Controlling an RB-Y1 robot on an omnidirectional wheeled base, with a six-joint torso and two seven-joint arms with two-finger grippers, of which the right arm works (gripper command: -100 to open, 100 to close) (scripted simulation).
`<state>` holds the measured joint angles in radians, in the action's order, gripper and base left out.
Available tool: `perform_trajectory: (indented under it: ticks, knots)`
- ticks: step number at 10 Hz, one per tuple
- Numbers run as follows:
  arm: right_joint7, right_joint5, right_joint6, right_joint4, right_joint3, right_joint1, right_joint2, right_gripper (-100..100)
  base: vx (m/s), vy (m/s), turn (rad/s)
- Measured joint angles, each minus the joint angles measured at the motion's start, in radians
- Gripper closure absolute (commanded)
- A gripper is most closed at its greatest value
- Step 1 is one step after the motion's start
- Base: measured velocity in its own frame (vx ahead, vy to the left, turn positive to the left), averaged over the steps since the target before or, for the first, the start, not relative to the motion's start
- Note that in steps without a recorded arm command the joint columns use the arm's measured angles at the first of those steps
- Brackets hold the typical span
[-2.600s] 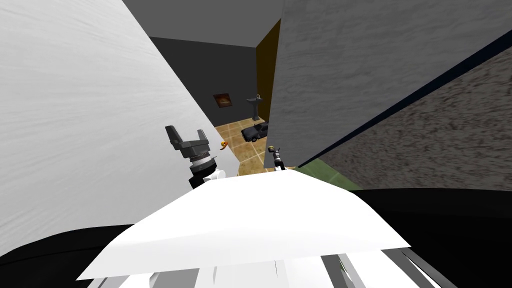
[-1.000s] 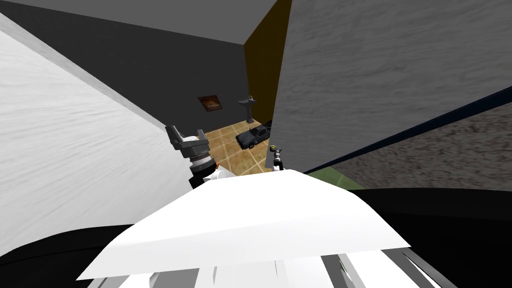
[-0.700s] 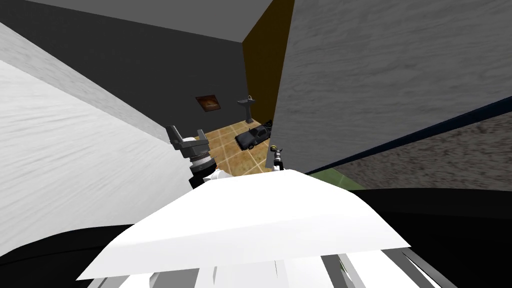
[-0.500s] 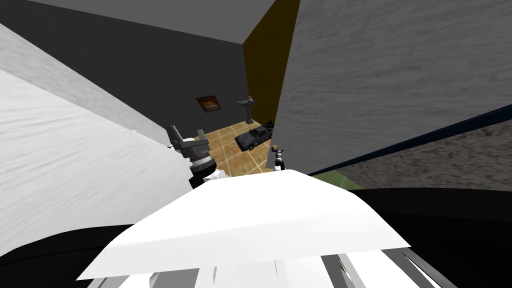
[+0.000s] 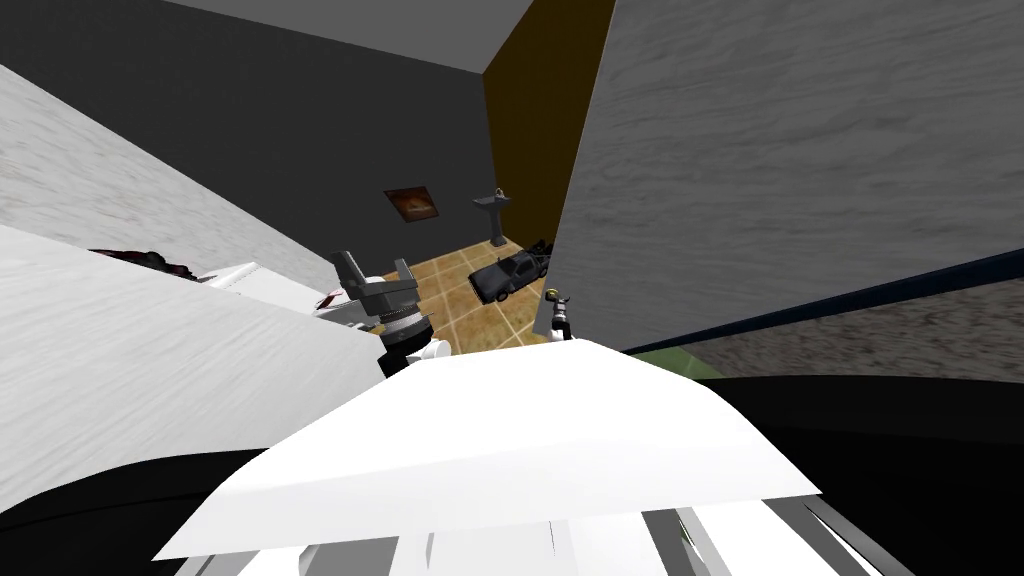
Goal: Push the door open
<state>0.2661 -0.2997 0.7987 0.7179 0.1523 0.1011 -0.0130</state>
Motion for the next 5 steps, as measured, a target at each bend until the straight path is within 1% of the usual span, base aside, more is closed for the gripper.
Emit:
perform_trajectory:
  ticks: [1,2,3,4,5]
  knots:
    - [0.006,-0.007,-0.004,-0.004,0.01,-0.002,0.001,100,0.219,0.047,-0.098]
    - [0.014,-0.017,0.004,-0.026,0.024,0.005,0.004,100,0.154,0.038,-0.031]
    - [0.017,-0.02,0.009,-0.017,0.03,-0.004,0.003,100,0.128,0.018,-0.042]
    - [0.019,-0.027,0.017,-0.03,0.04,0.007,0.002,100,0.104,-0.004,-0.016]
    - [0.023,-0.029,0.015,-0.018,0.045,0.002,0.004,100,0.042,-0.015,0.006]
